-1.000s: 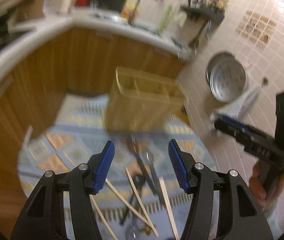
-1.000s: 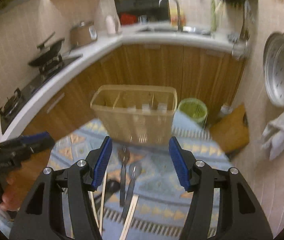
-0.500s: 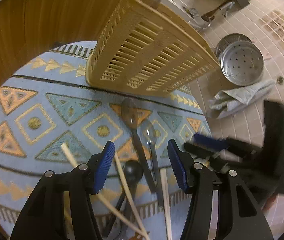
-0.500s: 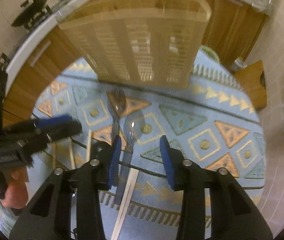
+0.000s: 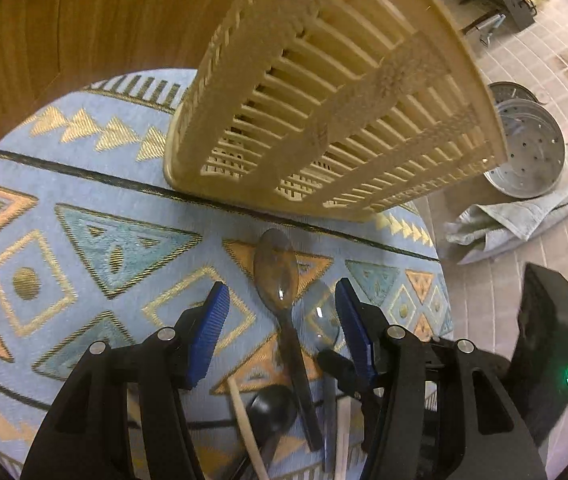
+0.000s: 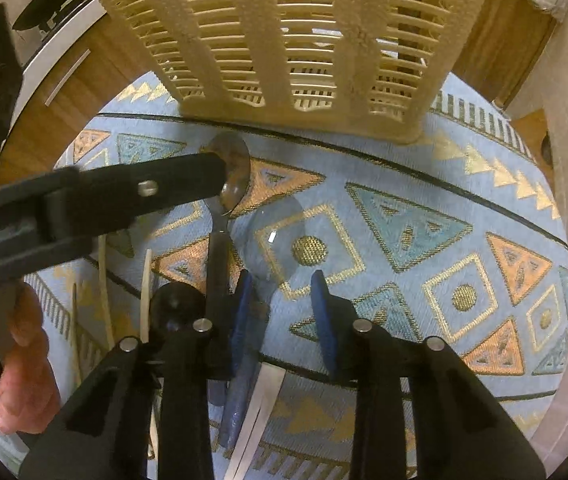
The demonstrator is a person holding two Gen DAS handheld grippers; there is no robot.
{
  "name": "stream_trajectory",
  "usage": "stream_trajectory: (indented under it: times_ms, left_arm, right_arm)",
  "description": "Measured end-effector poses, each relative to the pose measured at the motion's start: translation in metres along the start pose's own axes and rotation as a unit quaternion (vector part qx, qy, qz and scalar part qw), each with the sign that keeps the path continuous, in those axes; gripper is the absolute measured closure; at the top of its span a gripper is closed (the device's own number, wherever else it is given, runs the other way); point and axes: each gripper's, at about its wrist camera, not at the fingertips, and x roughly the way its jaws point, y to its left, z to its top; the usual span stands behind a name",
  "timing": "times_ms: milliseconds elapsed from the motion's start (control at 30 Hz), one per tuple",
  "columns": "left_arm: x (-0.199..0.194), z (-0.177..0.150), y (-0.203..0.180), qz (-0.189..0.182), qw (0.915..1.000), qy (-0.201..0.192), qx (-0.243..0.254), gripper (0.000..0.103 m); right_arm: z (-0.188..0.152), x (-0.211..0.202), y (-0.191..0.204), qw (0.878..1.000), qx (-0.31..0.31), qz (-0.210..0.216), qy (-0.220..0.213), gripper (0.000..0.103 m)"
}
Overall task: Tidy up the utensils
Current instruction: 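Lower the right tool and grasp another clear spoon by its handle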
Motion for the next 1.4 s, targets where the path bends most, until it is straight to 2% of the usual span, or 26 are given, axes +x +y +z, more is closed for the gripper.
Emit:
stream_trajectory:
  times_ms: [167, 233, 333, 467, 633, 733, 900, 967, 1067, 1133, 1200, 1300, 1400]
  left_arm:
    - [0.004, 0.001, -0.006, 0.031, 0.9991, -0.026, 0.010, 0.050]
    - [0.006, 0.002, -0.010, 0.040, 0.9986, -0.031, 0.013, 0.050]
    - [0.011, 0.002, -0.021, 0.065, 0.9968, -0.039, 0.026, 0.050]
    - [0.017, -0.002, -0.034, 0.103, 0.9921, -0.047, 0.054, 0.051]
    - [0.023, -0.005, -0.048, 0.154, 0.9830, -0.054, 0.085, 0.052]
    - [0.030, -0.005, -0.058, 0.178, 0.9776, -0.057, 0.097, 0.052]
    - [0.035, -0.008, -0.065, 0.201, 0.9711, -0.064, 0.111, 0.052]
    - [0.040, -0.010, -0.072, 0.225, 0.9643, -0.064, 0.124, 0.052]
    - [0.060, -0.020, -0.093, 0.267, 0.9506, -0.067, 0.143, 0.059]
    - [0.062, -0.021, -0.098, 0.270, 0.9494, -0.068, 0.145, 0.062]
    - [0.062, -0.021, -0.101, 0.270, 0.9497, -0.069, 0.143, 0.070]
    - [0.059, -0.016, -0.095, 0.254, 0.9547, -0.068, 0.139, 0.071]
    - [0.051, -0.014, -0.085, 0.221, 0.9640, -0.072, 0.128, 0.071]
  right_arm:
    - [-0.010, 0.000, 0.007, 1.000, -0.005, -0.004, -0.015, 0.077]
    - [-0.015, 0.000, 0.013, 0.999, -0.017, -0.024, -0.025, 0.085]
    - [-0.023, -0.001, 0.019, 0.998, -0.027, -0.042, -0.040, 0.091]
    - [-0.028, -0.004, 0.008, 0.999, -0.006, -0.016, -0.047, 0.093]
    - [-0.032, -0.011, -0.022, 0.996, 0.044, 0.053, -0.052, 0.093]
    - [-0.032, -0.019, -0.040, 0.992, 0.076, 0.076, -0.058, 0.093]
    - [-0.028, -0.040, -0.072, 0.988, 0.111, 0.073, -0.073, 0.093]
    - [-0.023, -0.041, -0.080, 0.991, 0.103, 0.056, -0.057, 0.093]
    - [-0.019, -0.035, -0.083, 0.996, 0.076, 0.025, -0.031, 0.093]
    - [-0.019, -0.031, -0.085, 0.998, 0.059, 0.001, -0.028, 0.093]
    - [-0.020, -0.025, -0.081, 0.999, 0.042, -0.018, -0.025, 0.093]
    - [-0.019, -0.019, -0.080, 0.999, 0.044, -0.008, -0.010, 0.092]
    - [-0.016, -0.023, -0.087, 0.999, 0.046, -0.017, -0.014, 0.089]
